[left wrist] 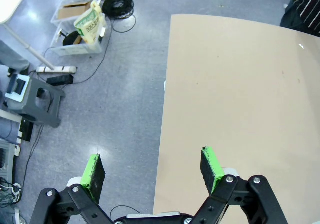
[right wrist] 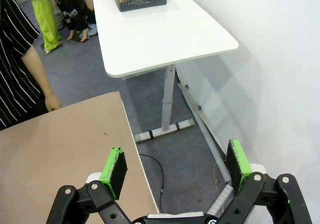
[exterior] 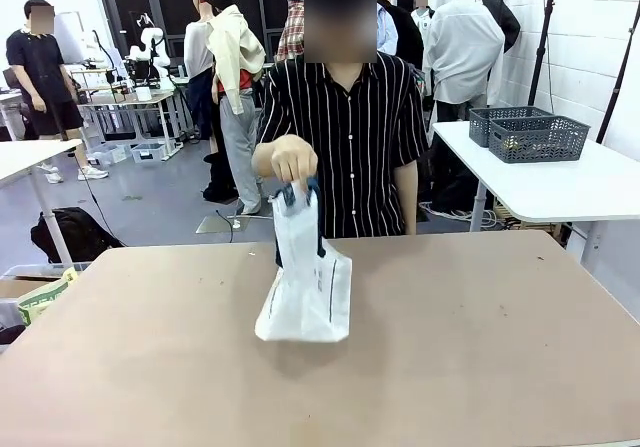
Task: Transfer purchased items from the store into the shopping bag.
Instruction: Open the Reusable shopping bag in the center of the table.
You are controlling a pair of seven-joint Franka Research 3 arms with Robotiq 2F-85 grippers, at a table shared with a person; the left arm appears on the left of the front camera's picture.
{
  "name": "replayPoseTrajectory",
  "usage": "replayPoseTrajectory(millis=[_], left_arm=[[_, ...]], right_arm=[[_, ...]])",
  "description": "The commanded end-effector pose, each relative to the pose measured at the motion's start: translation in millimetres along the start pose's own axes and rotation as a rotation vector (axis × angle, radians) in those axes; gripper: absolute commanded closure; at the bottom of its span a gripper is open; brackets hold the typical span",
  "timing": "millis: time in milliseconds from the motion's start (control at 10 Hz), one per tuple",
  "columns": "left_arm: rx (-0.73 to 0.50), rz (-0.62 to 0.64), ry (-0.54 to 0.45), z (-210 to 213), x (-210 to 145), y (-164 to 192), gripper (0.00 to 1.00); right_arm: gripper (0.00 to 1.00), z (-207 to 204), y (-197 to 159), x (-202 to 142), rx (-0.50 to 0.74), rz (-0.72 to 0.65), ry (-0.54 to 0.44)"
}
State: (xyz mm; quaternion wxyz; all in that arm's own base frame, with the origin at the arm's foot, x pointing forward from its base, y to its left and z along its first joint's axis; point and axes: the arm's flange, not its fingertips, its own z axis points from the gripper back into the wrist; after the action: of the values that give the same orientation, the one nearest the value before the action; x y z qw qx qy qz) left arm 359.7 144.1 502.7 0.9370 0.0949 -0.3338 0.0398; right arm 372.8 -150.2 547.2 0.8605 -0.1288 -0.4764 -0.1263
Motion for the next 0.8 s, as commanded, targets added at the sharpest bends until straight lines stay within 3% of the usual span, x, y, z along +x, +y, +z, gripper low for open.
replayPoseTrajectory(millis=[0, 700], left_arm=[[0.006, -0.019, -0.001, 1.1, 0.0, 0.6, 0.00], [0.006, -0.019, -0.001, 1.1, 0.0, 0.6, 0.00]], right_arm=[[0.00, -0.4, 0.1, -1.3, -0.001, 0.016, 0.010], [0.00, -0.4, 0.1, -1.3, -0.001, 0.016, 0.010]])
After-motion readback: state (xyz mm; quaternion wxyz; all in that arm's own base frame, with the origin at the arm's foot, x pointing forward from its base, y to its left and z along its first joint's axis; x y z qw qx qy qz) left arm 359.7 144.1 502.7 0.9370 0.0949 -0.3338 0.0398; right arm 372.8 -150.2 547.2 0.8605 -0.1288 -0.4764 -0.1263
